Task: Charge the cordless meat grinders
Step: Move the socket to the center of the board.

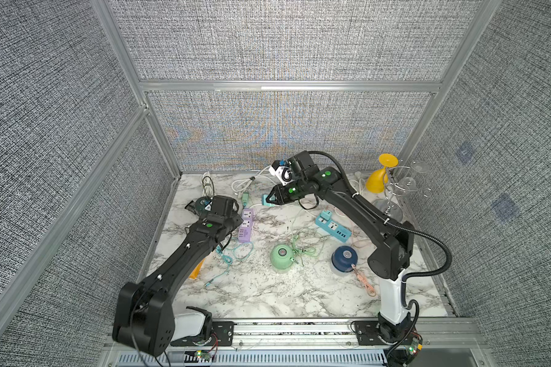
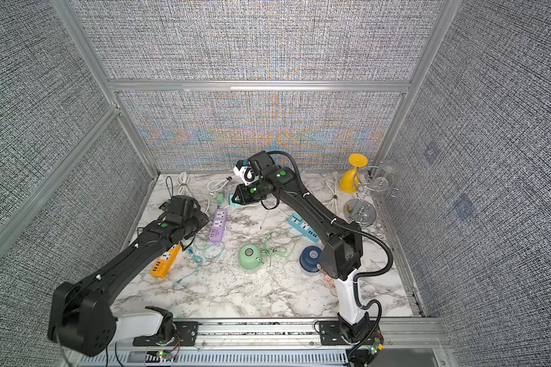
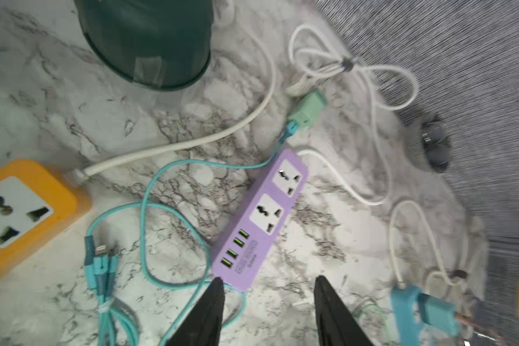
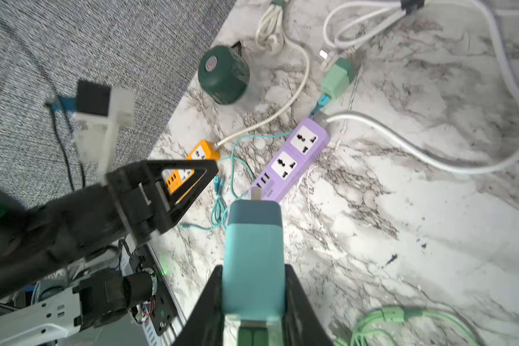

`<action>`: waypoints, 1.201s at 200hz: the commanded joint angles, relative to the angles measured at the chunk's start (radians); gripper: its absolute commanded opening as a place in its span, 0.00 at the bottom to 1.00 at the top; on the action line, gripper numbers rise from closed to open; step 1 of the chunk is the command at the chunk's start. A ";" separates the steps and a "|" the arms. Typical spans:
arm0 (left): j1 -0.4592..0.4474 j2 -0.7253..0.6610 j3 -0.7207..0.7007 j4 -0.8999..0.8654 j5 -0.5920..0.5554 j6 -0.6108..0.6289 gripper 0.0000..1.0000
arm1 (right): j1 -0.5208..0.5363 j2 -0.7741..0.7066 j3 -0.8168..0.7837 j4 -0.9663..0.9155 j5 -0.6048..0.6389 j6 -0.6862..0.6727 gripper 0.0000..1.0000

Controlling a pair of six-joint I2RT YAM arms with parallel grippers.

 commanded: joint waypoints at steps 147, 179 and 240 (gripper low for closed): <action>-0.042 0.412 0.103 0.269 0.186 0.107 0.73 | -0.042 -0.033 -0.104 -0.125 0.050 -0.041 0.00; -0.093 0.470 0.137 0.354 0.231 0.091 0.73 | -0.062 0.033 -0.032 -0.163 0.054 -0.042 0.00; -0.108 0.308 0.083 0.218 0.046 0.073 0.73 | -0.060 0.279 0.273 -0.340 0.059 -0.072 0.00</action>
